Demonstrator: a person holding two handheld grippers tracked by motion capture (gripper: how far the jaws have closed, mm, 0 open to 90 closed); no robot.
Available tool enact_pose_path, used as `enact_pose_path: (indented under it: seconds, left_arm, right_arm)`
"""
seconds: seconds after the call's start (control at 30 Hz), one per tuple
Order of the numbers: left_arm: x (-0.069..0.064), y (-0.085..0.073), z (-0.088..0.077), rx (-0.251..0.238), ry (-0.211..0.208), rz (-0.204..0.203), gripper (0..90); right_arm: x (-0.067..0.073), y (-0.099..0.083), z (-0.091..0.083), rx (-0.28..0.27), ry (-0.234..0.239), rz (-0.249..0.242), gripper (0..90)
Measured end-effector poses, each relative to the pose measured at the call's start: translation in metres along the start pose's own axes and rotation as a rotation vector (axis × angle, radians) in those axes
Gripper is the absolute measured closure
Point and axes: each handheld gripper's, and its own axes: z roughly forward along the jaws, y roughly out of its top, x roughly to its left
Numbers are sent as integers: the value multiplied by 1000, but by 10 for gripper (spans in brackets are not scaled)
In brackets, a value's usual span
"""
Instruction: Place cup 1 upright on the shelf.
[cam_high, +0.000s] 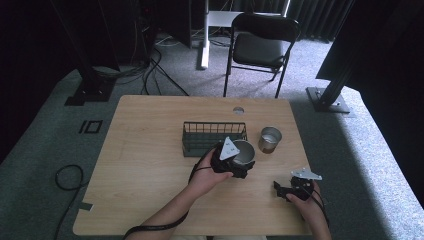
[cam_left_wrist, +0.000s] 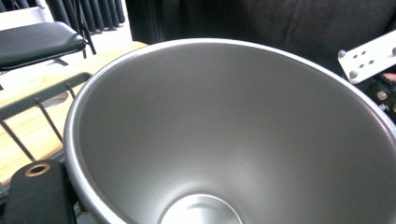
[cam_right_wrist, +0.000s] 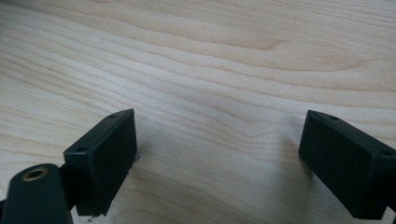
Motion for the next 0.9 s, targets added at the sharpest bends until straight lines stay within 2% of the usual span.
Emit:
enact_pose_path:
  seconds: [0.1, 0.2, 0.27, 0.43, 0.53, 0.9]
  left_arm:
    - [2, 4, -4, -6, 5, -2, 141]
    - [3, 9, -8, -28, -7, -26, 141]
    - [3, 14, -11, -35, 4, -10, 141]
    - [9, 23, -18, -41, 24, -3, 141]
    - [13, 26, -22, -53, 20, -24, 141]
    - [29, 33, -36, -81, 87, -30, 141]
  right_arm:
    - [0, 0, 0, 0, 0, 0, 110]
    - [0, 0, 0, 0, 0, 0, 110]
    - [0, 0, 0, 1, 0, 0, 110]
    - [0, 0, 0, 0, 0, -1, 110]
    - [0, 0, 0, 0, 0, 0, 110]
    - [0, 0, 0, 0, 0, 0, 110]
